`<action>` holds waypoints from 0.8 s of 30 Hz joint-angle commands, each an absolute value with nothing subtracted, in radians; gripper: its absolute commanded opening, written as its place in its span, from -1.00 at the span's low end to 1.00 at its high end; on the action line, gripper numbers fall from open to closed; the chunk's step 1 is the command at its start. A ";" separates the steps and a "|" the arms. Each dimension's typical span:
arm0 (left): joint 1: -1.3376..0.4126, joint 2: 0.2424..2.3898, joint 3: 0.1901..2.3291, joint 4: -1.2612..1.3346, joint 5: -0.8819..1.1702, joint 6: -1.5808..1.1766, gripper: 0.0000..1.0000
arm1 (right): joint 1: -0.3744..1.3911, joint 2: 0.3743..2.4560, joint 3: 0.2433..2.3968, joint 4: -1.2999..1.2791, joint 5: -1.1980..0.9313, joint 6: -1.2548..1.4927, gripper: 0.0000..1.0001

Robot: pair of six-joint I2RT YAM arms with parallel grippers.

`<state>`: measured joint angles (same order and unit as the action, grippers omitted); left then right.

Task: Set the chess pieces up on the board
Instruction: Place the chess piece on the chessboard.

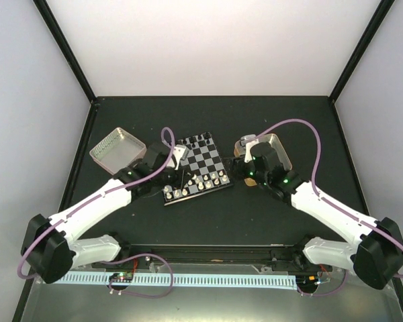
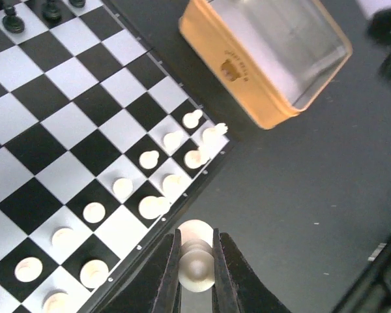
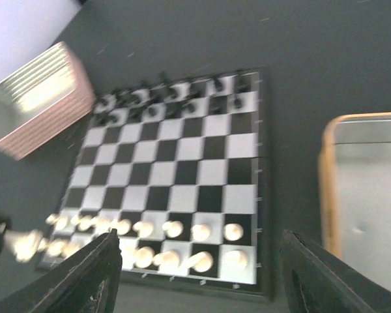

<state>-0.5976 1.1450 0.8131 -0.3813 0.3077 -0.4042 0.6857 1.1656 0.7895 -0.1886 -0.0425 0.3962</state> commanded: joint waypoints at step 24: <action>-0.766 1.465 0.826 -0.384 -0.056 -0.391 -0.97 | 0.687 1.127 0.755 -0.263 0.346 0.569 0.37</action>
<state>-0.7589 1.4311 0.8131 -0.4076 -0.0494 -0.4011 0.6857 1.1175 0.7597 -0.2691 0.3126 0.5564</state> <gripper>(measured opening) 0.112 0.686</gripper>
